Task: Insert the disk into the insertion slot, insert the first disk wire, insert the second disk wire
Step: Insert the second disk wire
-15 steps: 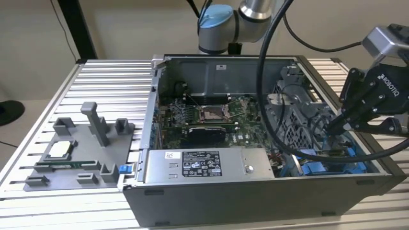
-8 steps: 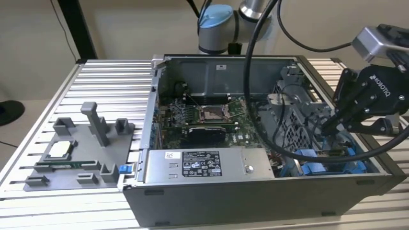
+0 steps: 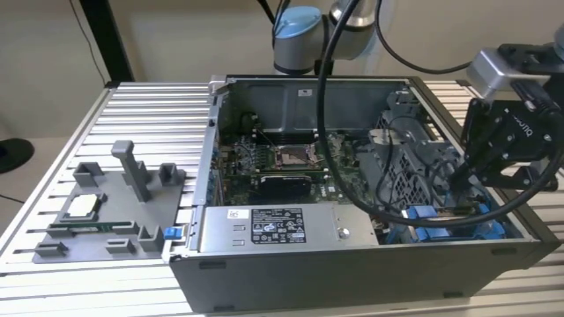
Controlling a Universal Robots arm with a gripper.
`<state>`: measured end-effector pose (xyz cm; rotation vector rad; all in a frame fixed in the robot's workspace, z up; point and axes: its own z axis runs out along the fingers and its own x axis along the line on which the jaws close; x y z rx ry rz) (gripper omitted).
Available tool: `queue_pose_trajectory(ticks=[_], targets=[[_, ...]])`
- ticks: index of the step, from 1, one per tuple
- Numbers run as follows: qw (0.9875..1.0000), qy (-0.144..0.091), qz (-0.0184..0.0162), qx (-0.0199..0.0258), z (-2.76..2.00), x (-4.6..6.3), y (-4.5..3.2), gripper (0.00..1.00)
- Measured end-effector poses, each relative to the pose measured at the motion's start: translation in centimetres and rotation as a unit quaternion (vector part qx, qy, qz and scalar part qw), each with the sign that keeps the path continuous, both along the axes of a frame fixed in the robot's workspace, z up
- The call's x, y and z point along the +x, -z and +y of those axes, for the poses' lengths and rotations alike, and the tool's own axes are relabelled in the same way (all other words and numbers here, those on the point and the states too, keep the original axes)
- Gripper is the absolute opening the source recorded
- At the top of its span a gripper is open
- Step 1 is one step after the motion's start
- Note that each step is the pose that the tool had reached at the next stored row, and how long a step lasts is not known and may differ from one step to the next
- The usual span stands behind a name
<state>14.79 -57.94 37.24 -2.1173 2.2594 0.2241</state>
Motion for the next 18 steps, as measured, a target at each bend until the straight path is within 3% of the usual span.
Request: queue_pose_trajectory(ticks=[3,6,8,13,18], targets=[[0.9999,0.0,-0.0145,-0.0066,0.0,-0.2,0.01,0.0],[0.9996,0.0,-0.0221,-0.0151,0.0,-0.3,0.03,0.0],[0.9995,0.0,-0.0237,-0.0193,0.0,-0.31,0.05,0.0],[0.9995,0.0,-0.0242,-0.0196,0.0,-0.34,0.05,0.0],[0.9994,-0.001,-0.0253,-0.0256,0.0,-0.36,0.17,0.0]])
